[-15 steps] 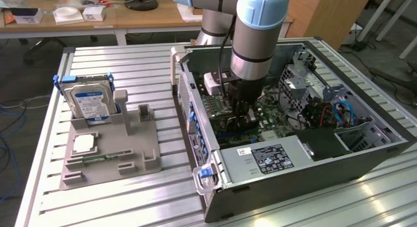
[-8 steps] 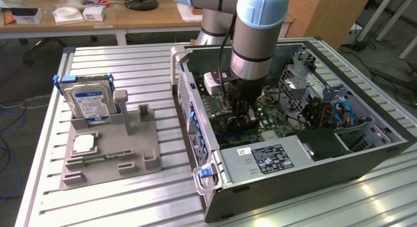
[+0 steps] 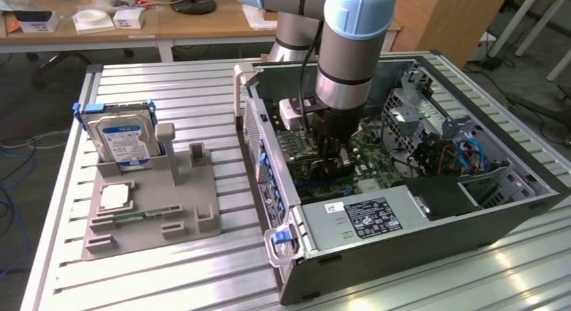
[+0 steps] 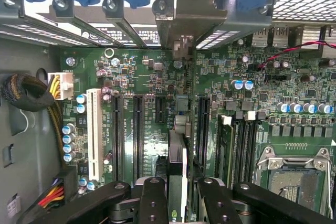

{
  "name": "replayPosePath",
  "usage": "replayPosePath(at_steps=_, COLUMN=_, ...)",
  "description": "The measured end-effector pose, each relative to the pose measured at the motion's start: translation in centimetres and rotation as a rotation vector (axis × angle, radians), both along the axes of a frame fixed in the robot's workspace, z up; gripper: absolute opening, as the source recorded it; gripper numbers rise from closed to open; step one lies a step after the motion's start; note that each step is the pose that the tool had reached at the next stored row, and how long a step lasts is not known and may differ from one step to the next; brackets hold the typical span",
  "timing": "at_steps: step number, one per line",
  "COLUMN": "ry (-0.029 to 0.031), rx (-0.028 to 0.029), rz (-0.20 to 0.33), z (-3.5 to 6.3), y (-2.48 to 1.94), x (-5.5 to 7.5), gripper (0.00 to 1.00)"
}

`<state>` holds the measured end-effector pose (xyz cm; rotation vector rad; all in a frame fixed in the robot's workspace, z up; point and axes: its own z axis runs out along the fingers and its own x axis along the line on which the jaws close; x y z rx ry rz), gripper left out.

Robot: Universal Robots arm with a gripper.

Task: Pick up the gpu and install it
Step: 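Insert the gpu into the slot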

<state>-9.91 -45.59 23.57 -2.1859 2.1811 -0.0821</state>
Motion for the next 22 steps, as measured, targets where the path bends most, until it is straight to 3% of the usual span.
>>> replayPosePath(at_steps=22, ry=0.0, rx=0.0003, rz=0.0, z=-0.66, y=0.01, x=-0.01, gripper=0.27)
